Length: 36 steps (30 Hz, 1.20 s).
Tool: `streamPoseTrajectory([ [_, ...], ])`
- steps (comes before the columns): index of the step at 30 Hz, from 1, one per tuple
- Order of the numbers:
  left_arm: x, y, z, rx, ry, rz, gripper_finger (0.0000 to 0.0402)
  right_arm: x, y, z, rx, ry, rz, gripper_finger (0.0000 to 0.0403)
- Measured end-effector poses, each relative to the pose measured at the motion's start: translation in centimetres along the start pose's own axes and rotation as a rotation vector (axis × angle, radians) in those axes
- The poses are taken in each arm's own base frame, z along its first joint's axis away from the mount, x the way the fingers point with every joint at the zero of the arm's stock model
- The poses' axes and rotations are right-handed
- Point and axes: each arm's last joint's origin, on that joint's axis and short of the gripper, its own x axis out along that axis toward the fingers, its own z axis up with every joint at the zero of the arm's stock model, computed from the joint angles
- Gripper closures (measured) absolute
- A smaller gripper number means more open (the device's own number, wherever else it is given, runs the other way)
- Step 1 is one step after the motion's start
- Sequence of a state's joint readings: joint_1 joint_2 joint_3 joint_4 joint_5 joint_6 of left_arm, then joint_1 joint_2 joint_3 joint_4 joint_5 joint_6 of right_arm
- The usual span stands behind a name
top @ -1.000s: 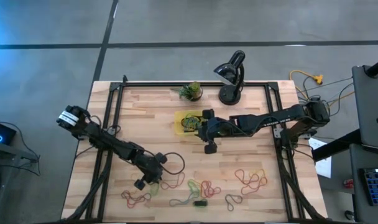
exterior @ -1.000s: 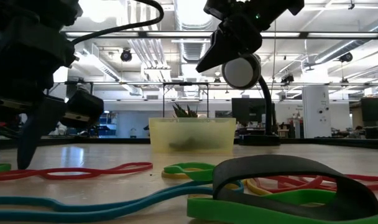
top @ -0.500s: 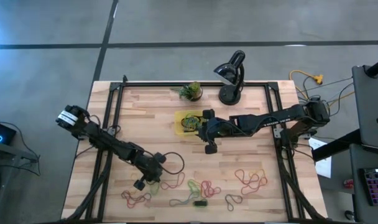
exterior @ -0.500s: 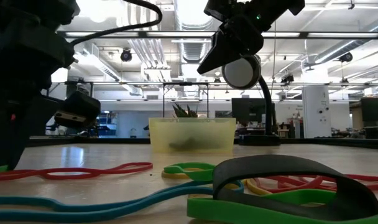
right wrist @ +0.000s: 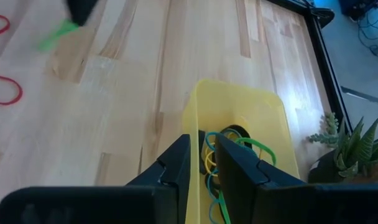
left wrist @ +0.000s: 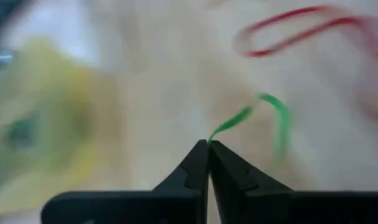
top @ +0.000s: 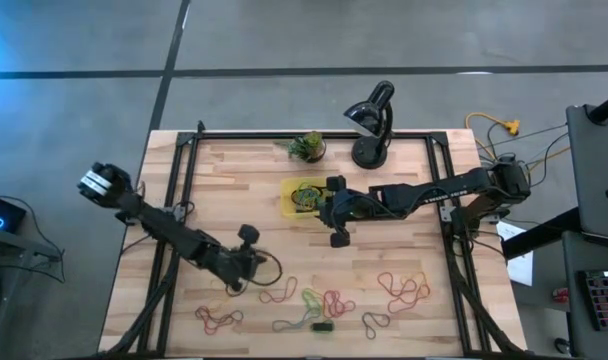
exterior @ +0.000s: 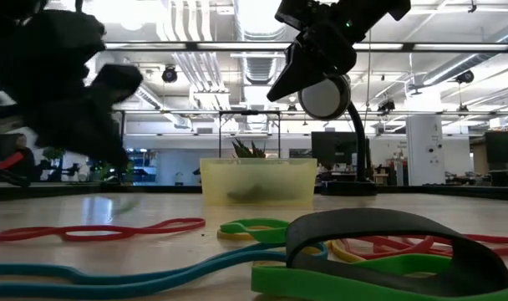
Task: Pick and place rubber bands into bin
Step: Put the green rubber band in the yellow bin
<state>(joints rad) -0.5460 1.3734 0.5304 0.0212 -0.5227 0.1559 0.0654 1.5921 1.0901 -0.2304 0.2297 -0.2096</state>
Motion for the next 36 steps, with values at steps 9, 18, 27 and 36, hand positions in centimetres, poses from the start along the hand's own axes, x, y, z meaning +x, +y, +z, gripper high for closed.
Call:
streamPoseTrajectory([
  [9,-0.8,2.0,1.3,0.112,-0.004,0.444,0.0401,0.0,0.0,0.0,0.000,-0.001,-0.006,0.0335],
  [18,0.1,6.1,2.2,0.144,-0.013,0.605,0.0401,-0.5,-0.2,0.2,0.001,-0.011,-0.010,0.0335],
  [27,1.9,11.8,0.7,0.058,-0.071,0.579,0.0401,-1.3,-0.4,0.5,0.009,-0.032,-0.015,0.0335],
  [36,4.3,14.7,-1.7,0.003,-0.065,0.514,0.0401,-1.4,-0.5,0.5,0.010,-0.037,-0.015,0.0335],
])
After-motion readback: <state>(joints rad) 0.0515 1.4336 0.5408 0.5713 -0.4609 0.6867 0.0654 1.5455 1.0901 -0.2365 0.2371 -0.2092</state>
